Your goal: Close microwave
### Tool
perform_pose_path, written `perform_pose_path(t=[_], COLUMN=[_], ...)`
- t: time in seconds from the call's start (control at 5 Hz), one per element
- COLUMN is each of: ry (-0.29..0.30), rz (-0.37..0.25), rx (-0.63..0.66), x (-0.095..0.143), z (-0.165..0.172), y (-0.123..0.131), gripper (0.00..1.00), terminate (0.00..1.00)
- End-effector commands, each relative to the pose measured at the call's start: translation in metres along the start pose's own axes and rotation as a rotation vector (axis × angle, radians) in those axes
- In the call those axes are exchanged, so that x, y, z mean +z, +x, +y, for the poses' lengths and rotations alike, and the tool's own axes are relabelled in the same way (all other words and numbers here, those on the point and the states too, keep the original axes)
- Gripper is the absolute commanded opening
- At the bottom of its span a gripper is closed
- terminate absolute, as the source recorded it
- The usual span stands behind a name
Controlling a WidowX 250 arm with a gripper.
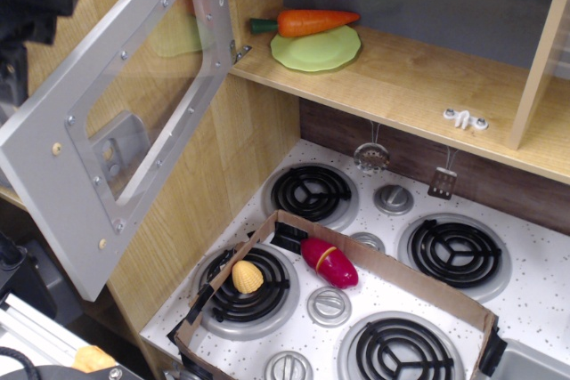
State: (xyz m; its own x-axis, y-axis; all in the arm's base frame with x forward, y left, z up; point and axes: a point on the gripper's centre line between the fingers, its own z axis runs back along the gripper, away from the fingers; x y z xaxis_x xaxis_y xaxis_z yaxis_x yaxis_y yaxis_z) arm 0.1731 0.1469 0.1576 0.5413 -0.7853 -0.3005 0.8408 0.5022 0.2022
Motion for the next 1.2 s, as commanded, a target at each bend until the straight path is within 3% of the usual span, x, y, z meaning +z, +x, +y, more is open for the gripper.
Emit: perform_pose_path(t=[0.0, 0.2, 0.4, 0.6, 0.8, 1.0], ry=[0.044, 0.110, 0.101, 0.142, 0.147, 0.195], rz=[-0.107, -0.238, -0.347, -0.459, -0.547, -0.607], rx=[0.112, 0.183, 0.269, 0.299, 0.320, 0.314], x=[0.003, 0.006, 0.012, 0.019, 0.034, 0.044], z=[0.017, 0.022, 0.032, 0.044, 0.057, 0.068], y=[0.043, 0.068, 0.102, 0.135, 0.160, 0.180], gripper=[1.00, 1.00, 1.00, 1.00, 1.00, 1.00], terminate=[0.00, 0.00, 0.00, 0.00, 0.00, 0.00])
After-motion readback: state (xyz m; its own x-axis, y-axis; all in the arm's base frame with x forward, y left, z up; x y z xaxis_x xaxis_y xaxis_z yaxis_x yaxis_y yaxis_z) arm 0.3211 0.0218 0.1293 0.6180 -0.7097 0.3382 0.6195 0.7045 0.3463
